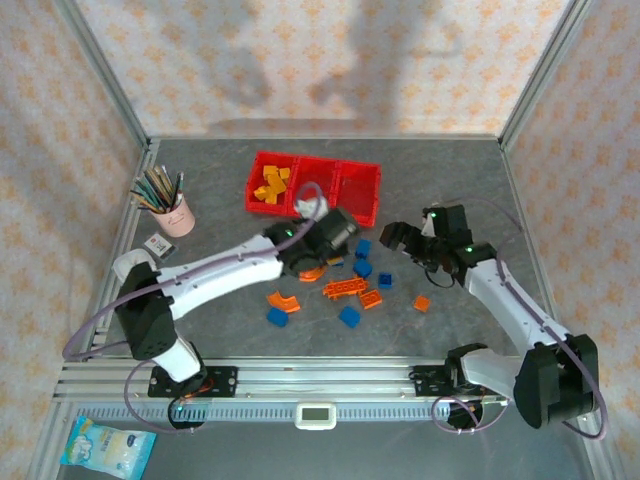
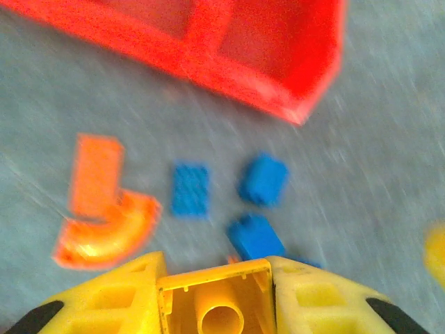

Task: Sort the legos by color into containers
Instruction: Place the lego in the container.

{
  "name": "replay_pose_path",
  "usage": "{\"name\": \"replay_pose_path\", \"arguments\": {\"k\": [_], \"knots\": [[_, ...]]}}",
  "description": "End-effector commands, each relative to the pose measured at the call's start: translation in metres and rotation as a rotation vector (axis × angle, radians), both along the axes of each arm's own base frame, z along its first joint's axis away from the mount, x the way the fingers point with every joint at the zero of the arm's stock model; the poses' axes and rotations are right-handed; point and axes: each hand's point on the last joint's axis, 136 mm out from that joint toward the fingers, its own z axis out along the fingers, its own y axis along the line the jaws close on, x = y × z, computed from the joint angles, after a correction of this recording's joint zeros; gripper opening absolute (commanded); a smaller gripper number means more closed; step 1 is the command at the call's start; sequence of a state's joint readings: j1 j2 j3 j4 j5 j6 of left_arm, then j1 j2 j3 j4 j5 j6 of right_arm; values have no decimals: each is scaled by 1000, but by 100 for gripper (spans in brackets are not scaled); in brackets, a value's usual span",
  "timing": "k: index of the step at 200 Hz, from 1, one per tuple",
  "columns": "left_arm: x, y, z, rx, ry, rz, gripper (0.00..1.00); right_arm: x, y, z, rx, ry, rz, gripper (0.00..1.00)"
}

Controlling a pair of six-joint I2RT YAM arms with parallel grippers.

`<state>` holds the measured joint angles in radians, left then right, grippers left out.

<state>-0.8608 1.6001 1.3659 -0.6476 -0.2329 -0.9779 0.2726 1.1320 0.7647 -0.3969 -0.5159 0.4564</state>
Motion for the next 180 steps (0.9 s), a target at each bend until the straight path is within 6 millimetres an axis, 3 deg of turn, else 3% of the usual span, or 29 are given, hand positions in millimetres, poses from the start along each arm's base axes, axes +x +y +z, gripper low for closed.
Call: {"name": "replay_pose_path", "arguments": {"k": [1, 20, 38, 71, 75, 94, 119, 145, 180], "knots": [[38, 65, 7, 139, -45, 26, 34, 14, 36, 29, 61, -89, 38, 100], [80, 104, 10, 157, -63, 79, 34, 18, 67, 33, 55, -98, 98, 100], [119, 132, 14, 173, -82, 124, 34, 24, 83, 34, 36, -96, 113, 100], [185, 156, 6, 212, -76, 127, 35, 40, 94, 36, 43, -110, 111, 100], [193, 157, -6, 224, -55, 126, 35, 42, 95, 36, 42, -110, 111, 100], [222, 160, -16, 253, -56, 126, 35, 51, 99, 42, 37, -121, 106, 100], [246, 167, -37, 273, -23, 137, 36, 59, 101, 50, 33, -140, 101, 100], [261, 160, -46, 278, -18, 102, 41, 63, 103, 53, 28, -143, 103, 100], [263, 167, -35, 310, -28, 111, 54, 65, 101, 54, 2, -145, 104, 100]]}}
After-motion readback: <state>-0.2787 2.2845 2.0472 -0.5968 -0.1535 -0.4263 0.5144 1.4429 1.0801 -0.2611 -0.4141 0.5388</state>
